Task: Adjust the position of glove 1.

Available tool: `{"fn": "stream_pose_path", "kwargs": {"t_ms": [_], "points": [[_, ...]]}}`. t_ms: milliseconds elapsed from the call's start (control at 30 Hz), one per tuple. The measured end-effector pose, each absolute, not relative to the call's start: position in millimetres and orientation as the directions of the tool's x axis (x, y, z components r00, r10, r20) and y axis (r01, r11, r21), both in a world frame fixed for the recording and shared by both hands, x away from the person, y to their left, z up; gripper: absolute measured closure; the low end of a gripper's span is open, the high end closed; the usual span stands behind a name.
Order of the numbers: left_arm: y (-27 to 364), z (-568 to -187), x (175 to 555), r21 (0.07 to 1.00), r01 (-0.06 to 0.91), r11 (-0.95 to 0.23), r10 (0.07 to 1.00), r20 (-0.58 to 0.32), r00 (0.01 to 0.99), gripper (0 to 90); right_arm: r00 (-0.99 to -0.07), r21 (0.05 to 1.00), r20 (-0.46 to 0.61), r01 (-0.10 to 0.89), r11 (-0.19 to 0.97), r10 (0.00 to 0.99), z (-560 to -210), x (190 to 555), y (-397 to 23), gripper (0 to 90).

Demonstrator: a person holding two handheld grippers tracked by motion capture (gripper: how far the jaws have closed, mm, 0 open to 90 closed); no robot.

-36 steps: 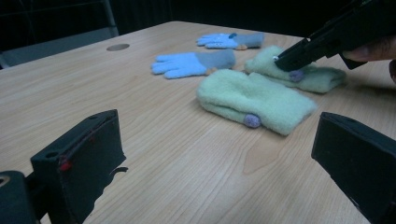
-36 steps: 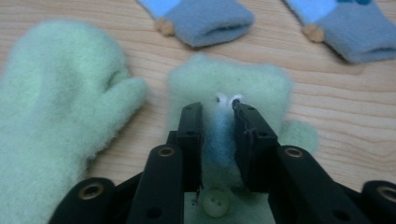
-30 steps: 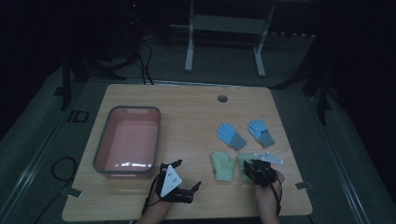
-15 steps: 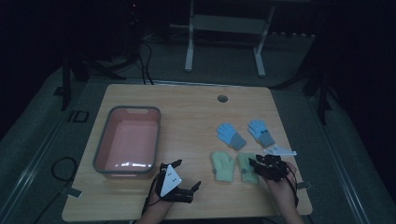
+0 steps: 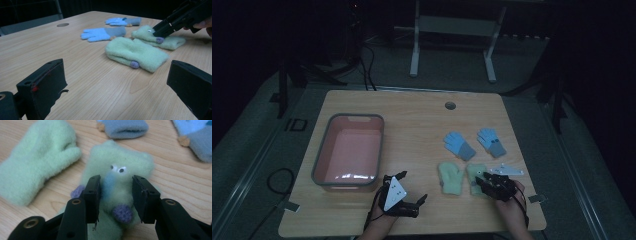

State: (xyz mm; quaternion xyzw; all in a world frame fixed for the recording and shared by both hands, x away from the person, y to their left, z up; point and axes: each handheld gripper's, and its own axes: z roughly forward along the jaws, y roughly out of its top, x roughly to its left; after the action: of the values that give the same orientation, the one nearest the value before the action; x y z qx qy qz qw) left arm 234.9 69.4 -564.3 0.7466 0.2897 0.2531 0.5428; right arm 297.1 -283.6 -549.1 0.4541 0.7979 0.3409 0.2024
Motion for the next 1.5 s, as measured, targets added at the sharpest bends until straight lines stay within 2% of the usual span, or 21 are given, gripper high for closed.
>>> {"fn": "stream_pose_path", "kwargs": {"t_ms": [200,233,300,433,867,1067,1500], "points": [[69.1,-564.2,234.6,0.956,0.155,-0.247,0.707,0.068,0.704,2.2,-0.493,0.738,-0.002,0.586,0.334,0.870,-552.2,295.6,-281.5,73.1],[69.1,-564.2,234.6,0.956,0.155,-0.247,0.707,0.068,0.704,2.2,-0.493,0.738,-0.002,0.586,0.334,0.870,-552.2,295.6,-281.5,73.1],[68.9,-564.2,234.9,0.956,0.159,-0.246,0.708,0.065,0.704,2.2,-0.495,0.731,-0.032,0.581,0.358,0.868,-551.3,294.1,-276.4,80.4],[69.0,-564.2,234.7,0.956,0.158,-0.246,0.708,0.066,0.703,2.3,-0.475,0.729,-0.076,0.574,0.374,0.877,-549.7,291.5,-270.4,83.5],[68.6,-564.2,234.7,0.956,0.158,-0.247,0.709,0.067,0.702,2.2,-0.383,0.778,-0.083,0.552,0.300,0.920,-503.3,282.7,-251.3,84.4],[68.1,-564.3,234.6,0.956,0.157,-0.249,0.708,0.069,0.703,2.3,-0.394,0.794,-0.044,0.544,0.272,0.918,-487.5,277.7,-228.1,84.4],[68.0,-564.3,234.0,0.956,0.149,-0.254,0.704,0.077,0.706,2.2,-0.429,0.767,0.010,0.583,0.268,0.903,-495.8,277.7,-188.5,84.2]]}}
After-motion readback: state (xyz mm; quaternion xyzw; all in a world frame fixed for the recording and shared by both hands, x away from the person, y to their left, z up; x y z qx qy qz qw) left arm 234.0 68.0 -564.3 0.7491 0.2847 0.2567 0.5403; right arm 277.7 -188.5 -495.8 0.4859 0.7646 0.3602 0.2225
